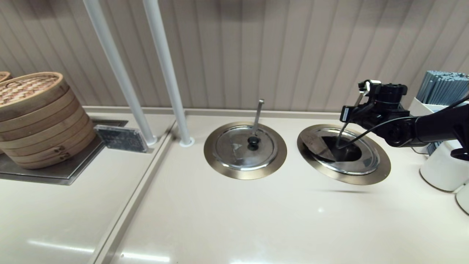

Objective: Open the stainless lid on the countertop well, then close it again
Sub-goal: Stir with a spoon

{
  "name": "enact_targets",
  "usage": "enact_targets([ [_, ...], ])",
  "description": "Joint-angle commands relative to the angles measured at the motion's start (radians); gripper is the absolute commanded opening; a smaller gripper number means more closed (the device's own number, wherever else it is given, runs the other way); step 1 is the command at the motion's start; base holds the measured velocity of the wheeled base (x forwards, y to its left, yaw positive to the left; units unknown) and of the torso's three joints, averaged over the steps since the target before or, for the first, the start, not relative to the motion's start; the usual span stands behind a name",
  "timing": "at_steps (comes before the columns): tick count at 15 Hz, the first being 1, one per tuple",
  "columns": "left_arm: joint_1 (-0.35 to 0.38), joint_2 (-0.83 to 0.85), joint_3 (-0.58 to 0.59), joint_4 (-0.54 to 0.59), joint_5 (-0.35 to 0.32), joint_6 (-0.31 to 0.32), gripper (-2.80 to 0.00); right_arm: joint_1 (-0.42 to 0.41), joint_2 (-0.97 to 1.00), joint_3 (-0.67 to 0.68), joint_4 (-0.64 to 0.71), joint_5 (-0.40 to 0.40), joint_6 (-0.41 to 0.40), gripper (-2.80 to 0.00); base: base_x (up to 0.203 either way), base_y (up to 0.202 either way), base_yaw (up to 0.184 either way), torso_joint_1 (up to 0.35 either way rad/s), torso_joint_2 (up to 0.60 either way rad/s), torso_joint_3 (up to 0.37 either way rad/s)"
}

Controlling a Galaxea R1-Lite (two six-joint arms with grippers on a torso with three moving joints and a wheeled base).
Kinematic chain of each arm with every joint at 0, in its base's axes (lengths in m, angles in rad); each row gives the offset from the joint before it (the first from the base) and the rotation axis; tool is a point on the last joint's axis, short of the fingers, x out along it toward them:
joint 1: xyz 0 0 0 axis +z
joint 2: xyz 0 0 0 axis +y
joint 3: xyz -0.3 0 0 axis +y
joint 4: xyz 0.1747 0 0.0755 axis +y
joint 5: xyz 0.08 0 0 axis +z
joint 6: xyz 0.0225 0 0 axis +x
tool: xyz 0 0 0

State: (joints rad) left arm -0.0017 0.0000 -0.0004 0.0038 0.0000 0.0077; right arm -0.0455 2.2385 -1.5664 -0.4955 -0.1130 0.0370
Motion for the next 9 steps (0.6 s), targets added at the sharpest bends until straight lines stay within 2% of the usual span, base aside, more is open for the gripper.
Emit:
enact_targets([
  [1,0.000,0.000,0.000,-0.001,0.000,-0.001,-2.80,-0.005,0.024,-0.005,0.005,-0.001,0.000,-2.80,0.000,0.000,0.000,0.000,0.00,0.000],
  [9,0.000,0.000,-0.001,0.001,0.000,0.000,-2.80,-0.046,0.102,-0.104,0.040,-0.003,-0.003,-2.80,0.000,0.000,0.000,0.000,0.00,0.000],
])
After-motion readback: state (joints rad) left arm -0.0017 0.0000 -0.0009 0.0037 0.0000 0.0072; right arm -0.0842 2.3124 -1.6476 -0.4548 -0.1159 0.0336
